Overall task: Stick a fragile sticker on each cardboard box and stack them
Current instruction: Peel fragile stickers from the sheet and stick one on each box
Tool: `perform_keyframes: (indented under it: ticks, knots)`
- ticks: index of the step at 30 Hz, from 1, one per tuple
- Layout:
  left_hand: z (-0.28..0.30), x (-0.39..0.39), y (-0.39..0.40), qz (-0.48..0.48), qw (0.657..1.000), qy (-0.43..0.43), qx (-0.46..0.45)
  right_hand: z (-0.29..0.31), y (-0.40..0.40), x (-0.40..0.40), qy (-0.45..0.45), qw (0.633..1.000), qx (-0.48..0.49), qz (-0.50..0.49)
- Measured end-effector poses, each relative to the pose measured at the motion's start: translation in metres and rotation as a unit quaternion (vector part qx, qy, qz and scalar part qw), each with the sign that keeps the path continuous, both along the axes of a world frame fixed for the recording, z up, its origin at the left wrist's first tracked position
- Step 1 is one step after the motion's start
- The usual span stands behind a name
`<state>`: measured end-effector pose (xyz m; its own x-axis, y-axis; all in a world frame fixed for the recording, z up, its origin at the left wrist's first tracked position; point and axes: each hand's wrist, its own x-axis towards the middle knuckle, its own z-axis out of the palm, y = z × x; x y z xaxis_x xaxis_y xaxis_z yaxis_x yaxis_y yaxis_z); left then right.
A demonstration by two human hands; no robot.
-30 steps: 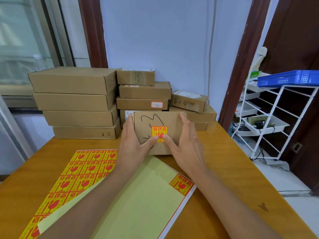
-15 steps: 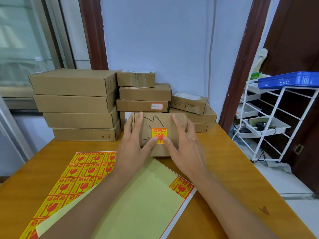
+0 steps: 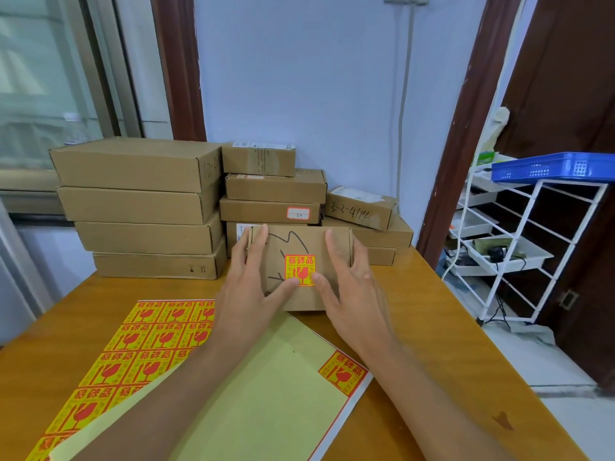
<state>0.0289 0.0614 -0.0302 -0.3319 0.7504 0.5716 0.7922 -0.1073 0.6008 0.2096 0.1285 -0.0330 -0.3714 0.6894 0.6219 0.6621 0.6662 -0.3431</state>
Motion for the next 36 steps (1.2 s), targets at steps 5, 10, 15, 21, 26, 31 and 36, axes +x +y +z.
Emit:
perform_keyframes:
  ticks: [5, 10, 15, 21, 26, 31, 36]
  knots:
    - [0.001, 0.001, -0.002, 0.011, 1.000, -0.009, 0.018, 0.003, -0.005, -0.002, 0.014, 1.000, 0.005, -0.007]
    - [0.000, 0.002, -0.002, 0.017, 1.000, -0.007, 0.025, 0.002, -0.006, -0.005, 0.009, 1.000, 0.008, -0.013]
    - [0.000, 0.004, -0.004, 0.016, 1.000, -0.008, 0.024, 0.002, -0.010, -0.006, 0.031, 0.999, 0.013, -0.018]
    - [0.004, 0.007, -0.005, 0.014, 0.999, 0.016, 0.027, 0.012, -0.009, -0.006, 0.092, 0.992, 0.011, -0.088]
    - [0.002, 0.007, -0.005, 0.021, 0.999, 0.011, 0.042, 0.012, -0.011, -0.006, 0.096, 0.991, 0.023, -0.091]
    - [0.004, 0.006, -0.007, 0.032, 0.997, 0.007, 0.072, 0.013, -0.012, -0.007, 0.085, 0.992, 0.029, -0.093]
    - [0.012, 0.007, -0.009, 0.035, 0.994, 0.001, 0.106, 0.014, -0.013, -0.007, 0.076, 0.993, 0.028, -0.091]
